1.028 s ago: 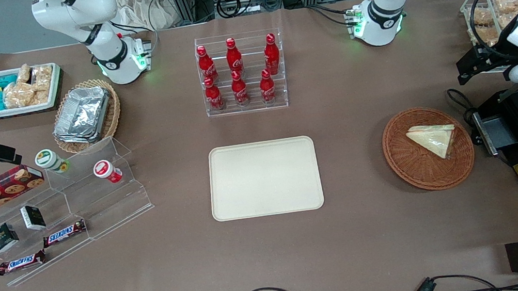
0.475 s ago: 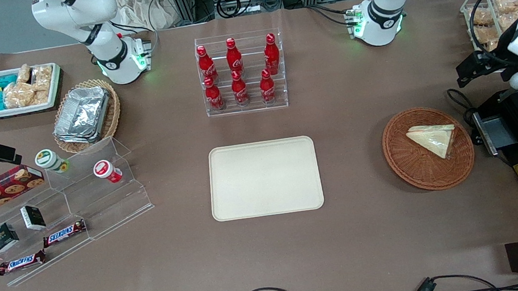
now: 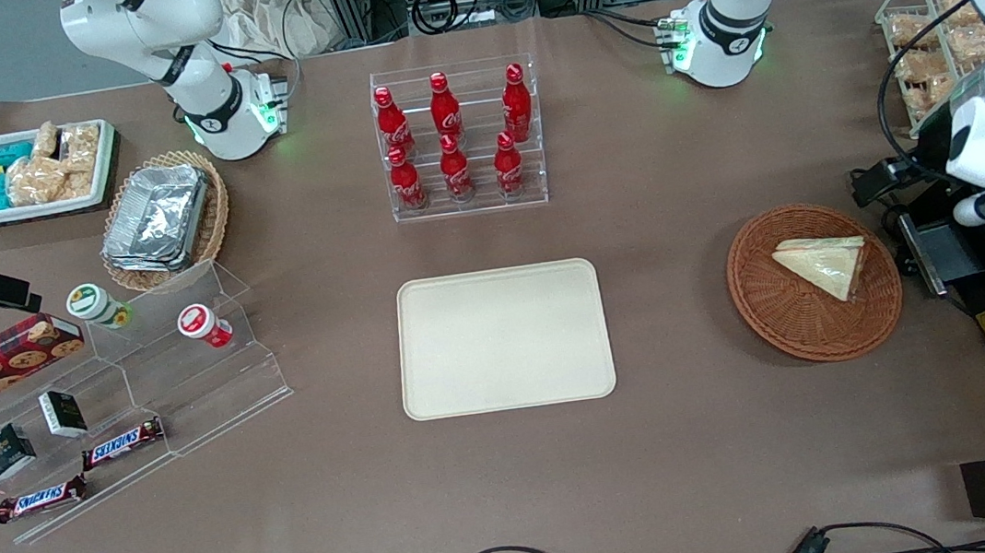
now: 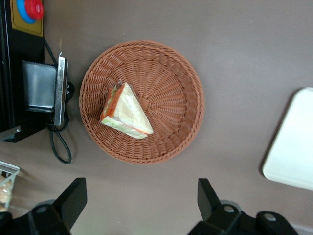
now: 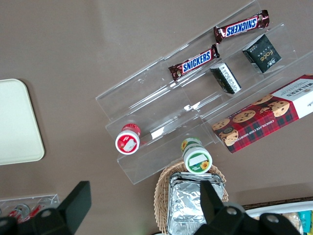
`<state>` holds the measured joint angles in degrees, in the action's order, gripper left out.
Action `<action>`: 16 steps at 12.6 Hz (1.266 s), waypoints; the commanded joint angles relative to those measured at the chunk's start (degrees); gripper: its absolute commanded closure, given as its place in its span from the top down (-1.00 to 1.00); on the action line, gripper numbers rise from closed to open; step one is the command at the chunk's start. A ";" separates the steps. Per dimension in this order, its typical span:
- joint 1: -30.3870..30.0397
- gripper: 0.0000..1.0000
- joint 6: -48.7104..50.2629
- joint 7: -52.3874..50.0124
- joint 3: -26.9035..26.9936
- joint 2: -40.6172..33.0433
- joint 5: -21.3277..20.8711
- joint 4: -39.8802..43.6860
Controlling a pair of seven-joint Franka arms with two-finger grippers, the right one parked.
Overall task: Place sandwich from basket to tray
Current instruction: 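Move the left gripper down over the wrapped sandwich in the basket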
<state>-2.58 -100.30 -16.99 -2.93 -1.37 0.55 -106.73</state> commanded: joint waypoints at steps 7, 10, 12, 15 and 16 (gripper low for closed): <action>-0.14 1.00 -23.26 -12.61 6.26 -1.89 1.12 -19.91; -0.14 1.00 -25.64 -16.84 6.71 0.13 3.30 -20.80; -0.14 1.00 -27.75 -17.11 8.47 1.53 5.15 -21.50; -0.14 1.00 -32.22 -17.20 8.64 3.56 5.60 -23.51; -0.14 1.00 -33.54 -17.20 8.82 4.26 6.21 -24.31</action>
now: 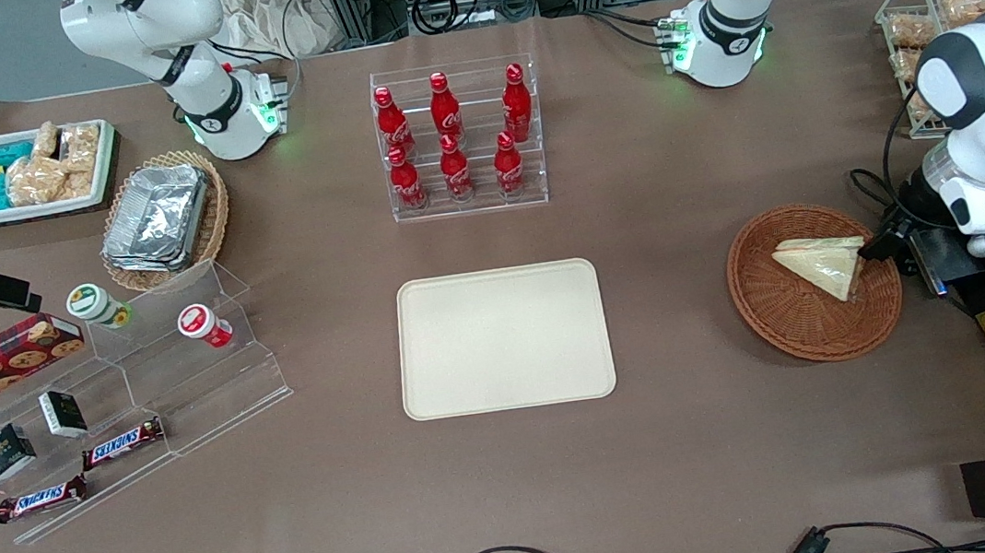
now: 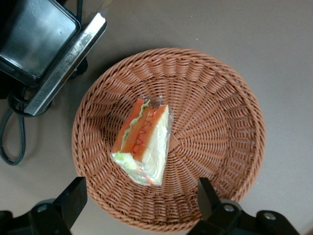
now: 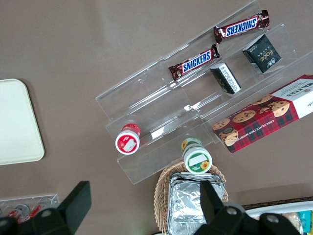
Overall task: Place sandwich from basket to tray
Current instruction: 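Lower the left gripper onto the sandwich and close its fingers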
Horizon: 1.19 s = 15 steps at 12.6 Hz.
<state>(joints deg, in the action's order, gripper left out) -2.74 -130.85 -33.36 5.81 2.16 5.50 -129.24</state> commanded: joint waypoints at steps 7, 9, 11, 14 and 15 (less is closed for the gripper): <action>0.02 1.00 -8.01 -0.83 0.17 4.52 3.73 -3.56; 0.02 1.00 -10.03 -0.83 0.17 5.57 3.81 -4.18; 0.02 1.00 -11.18 -0.83 0.17 6.54 4.08 -4.27; 0.11 1.00 -12.41 -0.83 0.17 7.59 5.04 -4.35; 0.11 1.00 -12.68 -0.83 0.17 7.77 5.04 -4.35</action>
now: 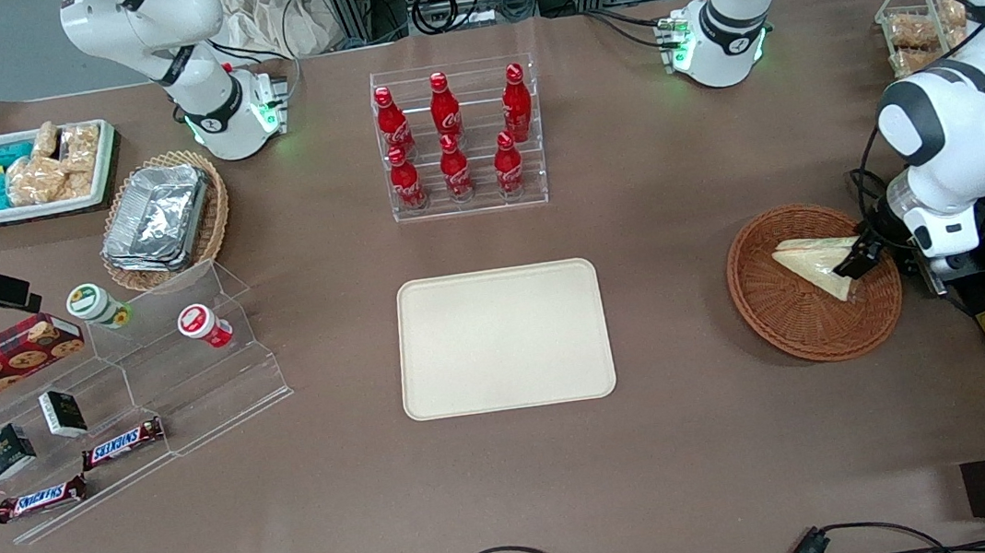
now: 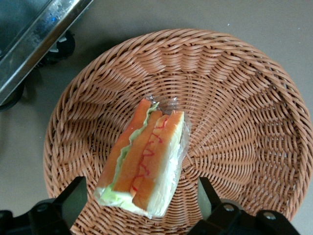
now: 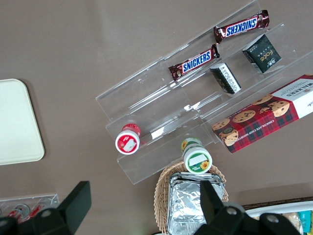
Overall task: Place sandwich from basket to tray
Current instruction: 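Lower the left gripper onto the sandwich and close its fingers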
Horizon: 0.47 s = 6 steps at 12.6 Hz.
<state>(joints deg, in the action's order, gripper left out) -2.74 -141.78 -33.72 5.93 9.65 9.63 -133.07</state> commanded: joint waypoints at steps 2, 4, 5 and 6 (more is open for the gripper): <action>0.10 1.00 -2.27 -0.47 -0.04 0.99 0.92 -0.70; 0.19 0.98 -3.23 -0.47 -0.04 1.43 0.92 -0.87; 0.19 0.96 -3.76 -0.47 -0.04 1.95 1.44 -0.87; 0.28 0.94 -4.20 -0.47 -0.04 2.22 1.79 -0.87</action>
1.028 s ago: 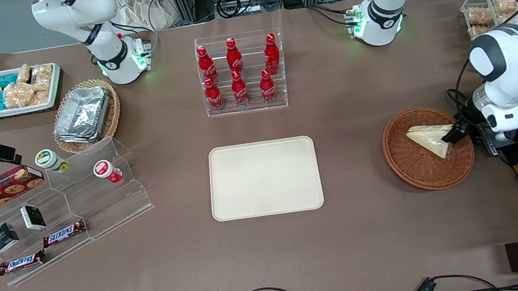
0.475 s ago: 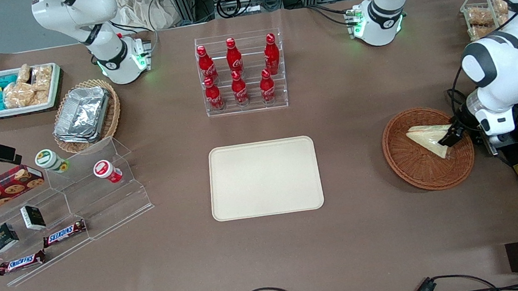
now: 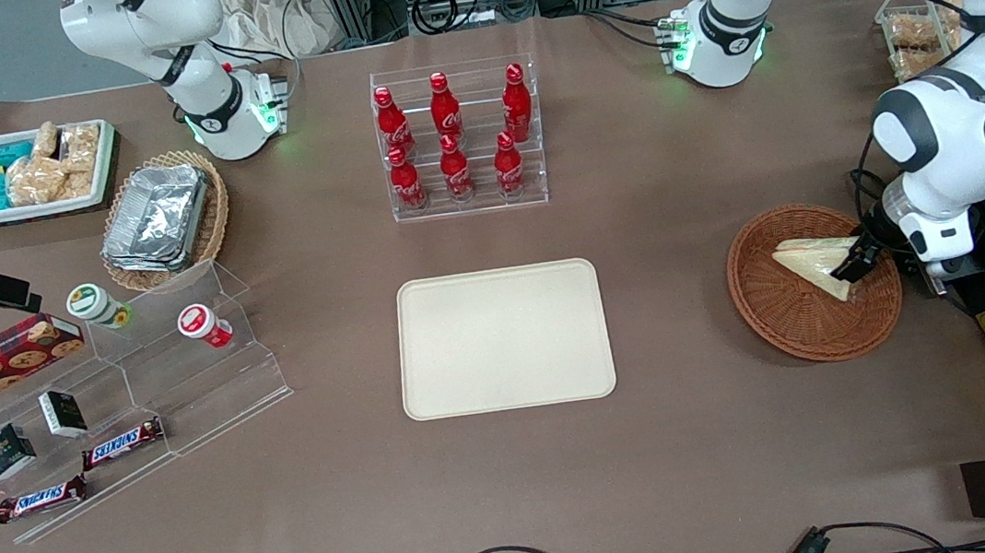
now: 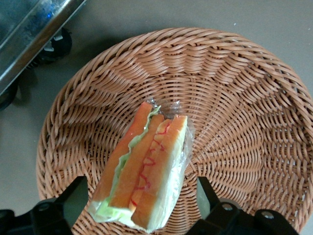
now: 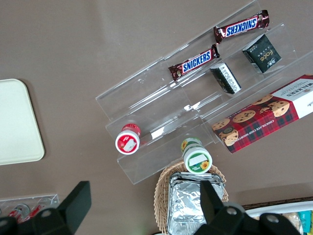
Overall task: Place sandwich from basket to tray
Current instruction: 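Lower the left gripper onto the sandwich and close its fingers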
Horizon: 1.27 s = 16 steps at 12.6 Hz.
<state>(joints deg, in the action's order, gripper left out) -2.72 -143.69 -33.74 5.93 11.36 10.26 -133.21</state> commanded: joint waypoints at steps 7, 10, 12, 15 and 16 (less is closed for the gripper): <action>0.52 0.03 -4.67 -0.45 -0.22 0.15 1.35 -3.11; 0.61 -0.09 -4.15 -0.27 -0.22 -0.37 1.35 -2.94; 0.61 -0.09 -3.79 0.60 -0.22 -1.07 1.26 -2.59; 0.87 -0.13 -1.88 0.52 -0.48 -3.27 0.12 -1.53; 0.96 -0.13 0.05 0.70 -0.57 -3.88 -0.06 -0.22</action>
<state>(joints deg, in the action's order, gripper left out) -2.27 -146.49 -33.41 5.35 10.22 10.76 -134.41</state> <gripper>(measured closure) 0.564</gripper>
